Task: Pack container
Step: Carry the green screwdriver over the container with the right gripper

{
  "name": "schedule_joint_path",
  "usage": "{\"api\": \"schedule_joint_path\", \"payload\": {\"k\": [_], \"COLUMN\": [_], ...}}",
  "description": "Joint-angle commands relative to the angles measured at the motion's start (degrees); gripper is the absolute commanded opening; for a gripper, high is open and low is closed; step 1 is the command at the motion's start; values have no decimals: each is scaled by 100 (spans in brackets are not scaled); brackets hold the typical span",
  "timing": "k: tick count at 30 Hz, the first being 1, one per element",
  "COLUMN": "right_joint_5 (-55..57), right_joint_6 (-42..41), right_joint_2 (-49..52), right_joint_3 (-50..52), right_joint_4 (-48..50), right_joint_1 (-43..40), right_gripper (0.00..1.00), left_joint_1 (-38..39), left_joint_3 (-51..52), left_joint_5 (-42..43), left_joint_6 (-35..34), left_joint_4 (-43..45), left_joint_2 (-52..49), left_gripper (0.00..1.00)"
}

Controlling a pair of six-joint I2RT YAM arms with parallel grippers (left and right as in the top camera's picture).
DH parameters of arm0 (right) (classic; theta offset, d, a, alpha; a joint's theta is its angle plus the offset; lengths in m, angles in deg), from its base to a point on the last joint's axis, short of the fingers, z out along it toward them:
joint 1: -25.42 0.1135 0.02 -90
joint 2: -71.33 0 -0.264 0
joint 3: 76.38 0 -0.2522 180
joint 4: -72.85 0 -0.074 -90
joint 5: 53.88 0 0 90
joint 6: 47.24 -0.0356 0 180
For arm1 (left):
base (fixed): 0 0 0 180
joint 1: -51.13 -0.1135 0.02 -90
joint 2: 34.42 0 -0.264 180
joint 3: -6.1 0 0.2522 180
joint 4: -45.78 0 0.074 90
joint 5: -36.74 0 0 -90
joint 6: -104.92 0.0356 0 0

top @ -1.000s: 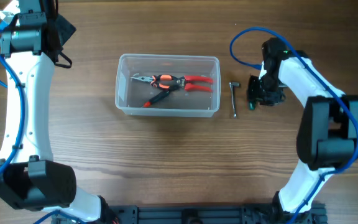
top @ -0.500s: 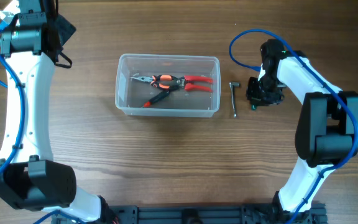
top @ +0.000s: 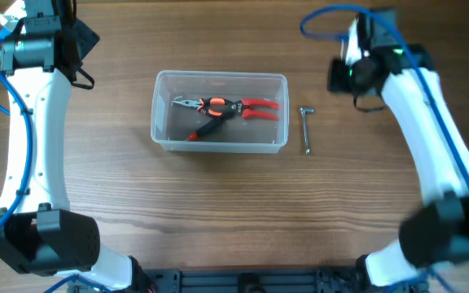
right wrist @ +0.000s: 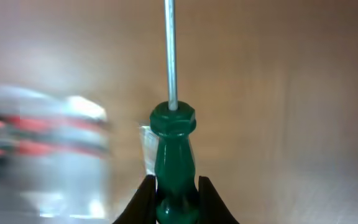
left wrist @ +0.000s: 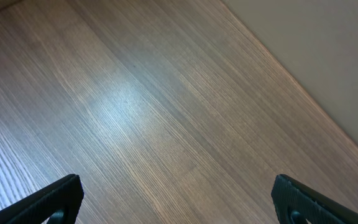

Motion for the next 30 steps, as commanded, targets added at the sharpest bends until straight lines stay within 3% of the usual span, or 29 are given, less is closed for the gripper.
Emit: {"api": "schedule_joint_path", "payload": {"k": [1,4,9,18,20,30], "right_joint_5": [-341,-649,-649,-643,-643,-518], "right_joint_6": [970,2159,3471,6085,6384,6358], "right_joint_2": [-769,-881,-485,1010,1349,2546], "right_joint_3": [-321,-308,-273,-254,-254,-254], "right_joint_4": [153,129,-24,-437,-586,-385], "right_joint_1": [671,1513,2319,2531,2531,2531], "right_gripper": [4,4,4,4,4,4], "left_joint_1": [-9,-9,-9,-9,-9,-9], "left_joint_3": [-28,-28,-28,-28,-28,-28], "left_joint_5": [-74,-74,-74,-74,-74,-74], "left_joint_6": [90,90,90,90,90,90], "left_joint_4": [-4,-4,-7,-4,-4,-4], "left_joint_2": [133,133,133,133,133,133], "left_gripper": [100,100,100,100,100,100]}}
